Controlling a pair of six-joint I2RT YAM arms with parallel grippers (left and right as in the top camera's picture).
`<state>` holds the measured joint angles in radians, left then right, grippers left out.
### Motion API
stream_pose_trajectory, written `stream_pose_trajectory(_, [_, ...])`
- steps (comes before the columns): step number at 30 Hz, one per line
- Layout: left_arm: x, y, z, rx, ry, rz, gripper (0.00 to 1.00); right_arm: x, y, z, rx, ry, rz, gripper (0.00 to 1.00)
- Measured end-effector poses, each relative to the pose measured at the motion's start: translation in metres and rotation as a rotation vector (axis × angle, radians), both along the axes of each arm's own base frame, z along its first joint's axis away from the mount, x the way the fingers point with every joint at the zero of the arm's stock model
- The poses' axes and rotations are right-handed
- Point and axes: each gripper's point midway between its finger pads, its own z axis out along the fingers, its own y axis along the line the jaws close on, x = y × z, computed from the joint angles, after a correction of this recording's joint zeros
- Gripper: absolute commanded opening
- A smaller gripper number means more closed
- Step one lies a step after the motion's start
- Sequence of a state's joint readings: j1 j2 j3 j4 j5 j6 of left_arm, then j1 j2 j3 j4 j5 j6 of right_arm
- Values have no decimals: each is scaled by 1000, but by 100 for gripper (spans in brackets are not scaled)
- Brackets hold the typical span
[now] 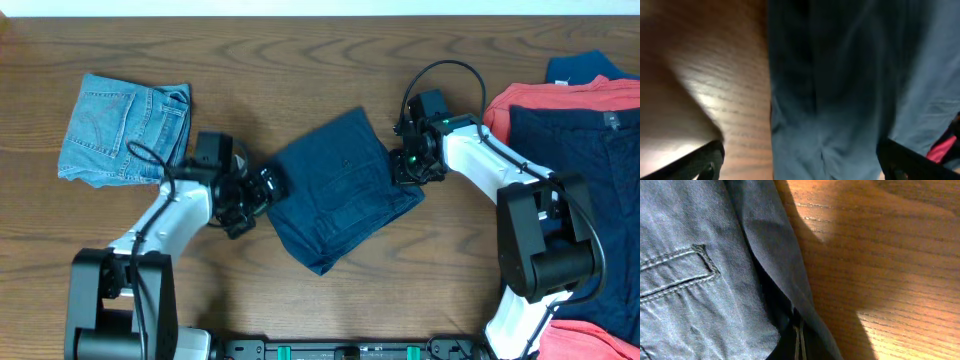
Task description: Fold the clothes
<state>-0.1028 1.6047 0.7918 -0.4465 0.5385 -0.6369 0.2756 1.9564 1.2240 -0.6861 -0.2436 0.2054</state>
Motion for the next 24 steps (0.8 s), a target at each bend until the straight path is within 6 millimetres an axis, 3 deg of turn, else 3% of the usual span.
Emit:
stream_pose_trajectory(10, [15, -40, 4, -171, -74, 38, 96, 0, 0, 0, -2, -1, 0, 1])
stream_pose_trajectory(12, [17, -49, 3, -196, -74, 33, 85, 0, -1, 0, -4, -1, -1, 1])
stream_pose_trajectory(15, [14, -56, -4, -209, -39, 32, 51, 0, -2, 0, -10, -2, -2, 1])
stream_pose_trajectory(17, [10, -56, -11, -209, -4, 40, 40, 0, -3, -1, -14, 0, -2, 1])
stream_pose_trajectory(24, [6, -57, -15, -212, 17, 38, 37, -8, -4, 8, -16, 20, -1, 1])
